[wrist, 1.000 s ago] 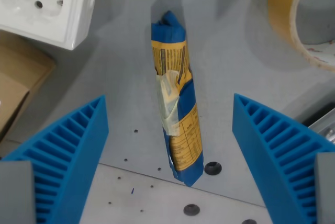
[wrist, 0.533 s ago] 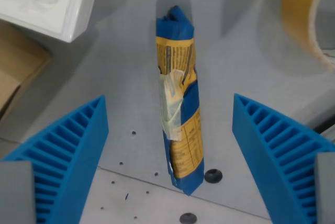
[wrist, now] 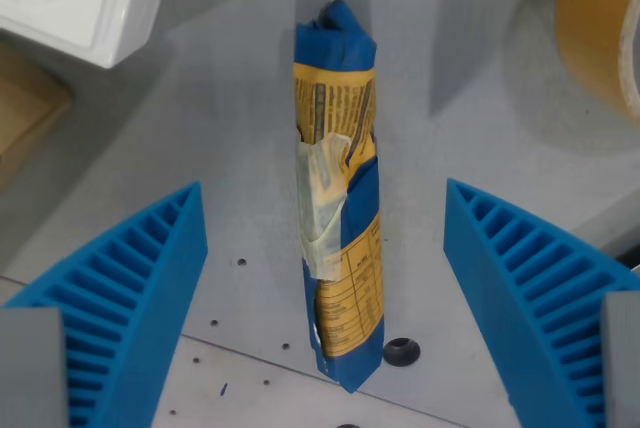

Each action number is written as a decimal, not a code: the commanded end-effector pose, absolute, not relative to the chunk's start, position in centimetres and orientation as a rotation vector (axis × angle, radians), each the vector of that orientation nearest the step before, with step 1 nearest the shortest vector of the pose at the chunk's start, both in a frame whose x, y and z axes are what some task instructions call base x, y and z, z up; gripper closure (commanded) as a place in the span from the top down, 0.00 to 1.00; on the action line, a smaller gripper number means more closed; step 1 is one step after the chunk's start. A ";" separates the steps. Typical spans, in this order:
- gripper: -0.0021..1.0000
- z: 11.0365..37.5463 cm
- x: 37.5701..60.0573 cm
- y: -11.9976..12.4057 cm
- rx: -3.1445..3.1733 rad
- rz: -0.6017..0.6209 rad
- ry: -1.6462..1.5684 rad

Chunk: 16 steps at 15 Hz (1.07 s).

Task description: Pick up the blue bag

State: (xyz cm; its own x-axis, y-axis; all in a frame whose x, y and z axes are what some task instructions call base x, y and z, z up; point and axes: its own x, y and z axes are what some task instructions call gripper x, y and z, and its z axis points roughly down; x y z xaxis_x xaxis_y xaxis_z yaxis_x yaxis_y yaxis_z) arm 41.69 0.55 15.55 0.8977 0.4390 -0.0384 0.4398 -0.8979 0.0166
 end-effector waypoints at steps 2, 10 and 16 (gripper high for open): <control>1.00 16.0 40.1 0.2 2.981 0.108 0.764; 1.00 15.4 40.4 0.8 2.983 0.118 0.753; 0.00 12.9 41.0 0.7 2.986 0.111 0.739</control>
